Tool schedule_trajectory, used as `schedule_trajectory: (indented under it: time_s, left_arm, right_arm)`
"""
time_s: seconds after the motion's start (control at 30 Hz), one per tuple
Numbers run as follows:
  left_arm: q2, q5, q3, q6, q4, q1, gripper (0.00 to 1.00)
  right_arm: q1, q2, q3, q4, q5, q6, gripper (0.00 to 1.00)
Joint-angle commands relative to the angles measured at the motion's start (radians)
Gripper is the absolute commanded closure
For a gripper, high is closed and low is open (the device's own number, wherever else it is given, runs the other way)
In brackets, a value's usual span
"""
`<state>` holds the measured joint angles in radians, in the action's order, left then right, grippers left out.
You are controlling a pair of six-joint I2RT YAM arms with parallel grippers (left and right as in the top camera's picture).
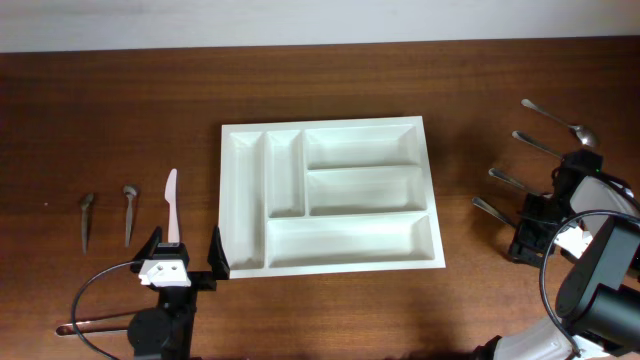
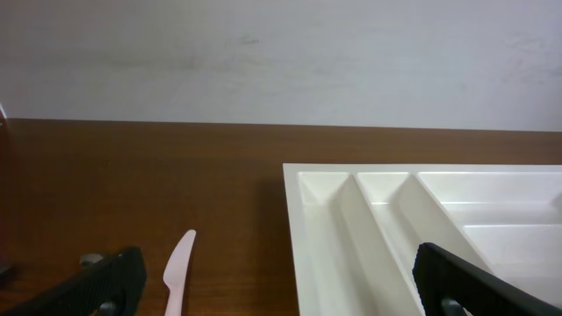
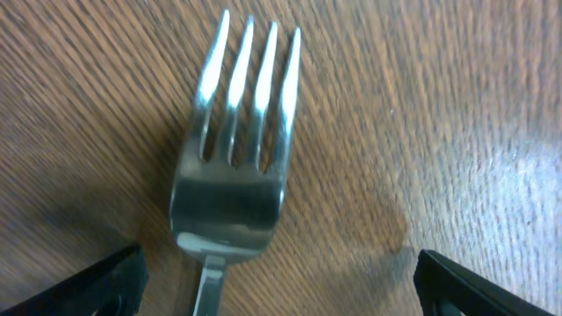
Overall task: Pack container
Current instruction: 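Lower the right gripper and grasp a silver fork by its neck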
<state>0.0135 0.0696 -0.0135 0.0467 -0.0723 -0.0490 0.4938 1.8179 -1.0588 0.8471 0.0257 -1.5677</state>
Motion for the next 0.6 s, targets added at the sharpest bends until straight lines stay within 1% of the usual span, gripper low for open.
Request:
schedule_trajectory:
  time_s: [0.0,0.13,0.17,0.23,0.27,0.43,0.47,0.5,0.53,0.57]
  left_arm:
    - [-0.008,-0.011,0.005,0.006,-0.004,-0.006,0.01]
    - [-0.008,-0.011,0.005,0.006,-0.004,-0.006,0.01]
    - [-0.008,-0.011,0.005,0.006,-0.004,-0.006,0.01]
    - [-0.008,-0.011,0.005,0.006,-0.004,-0.006,0.01]
    - [-0.008,-0.011,0.005,0.006,-0.004,-0.006,0.01]
    - [-0.008,-0.011,0.005,0.006,-0.004,-0.006,0.01]
    - [-0.008,-0.011,0.005,0.006,-0.004,-0.006,0.01]
    - [-0.008,-0.011,0.005,0.006,-0.004,-0.006,0.01]
    - [-0.008,-0.011,0.005,0.006,-0.004,-0.006,0.01]
    - [-0.008,-0.011,0.005,0.006,-0.004,-0.006,0.01]
  right_arm:
    - [-0.017,0.027,-0.011,0.000,-0.057,-0.012,0.00]
    - [-0.039,0.034,-0.011,-0.020,-0.064,-0.012,0.01]
    - [-0.043,0.035,-0.011,-0.027,-0.064,-0.012,0.02]
    - [-0.056,0.037,-0.011,-0.040,-0.064,-0.011,0.12]
    - [-0.060,0.037,-0.011,-0.045,-0.063,-0.011,0.14]
    - [-0.092,0.037,-0.011,-0.070,-0.064,-0.009,0.15]
    - [-0.096,0.037,-0.011,-0.073,-0.065,-0.009,0.19]
    - [-0.101,0.037,-0.011,-0.075,-0.066,-0.009,0.24]
    - [-0.101,0.037,-0.011,-0.076,-0.068,-0.009,0.32]
    - [-0.101,0.037,-0.011,-0.076,-0.068,-0.009,0.37]
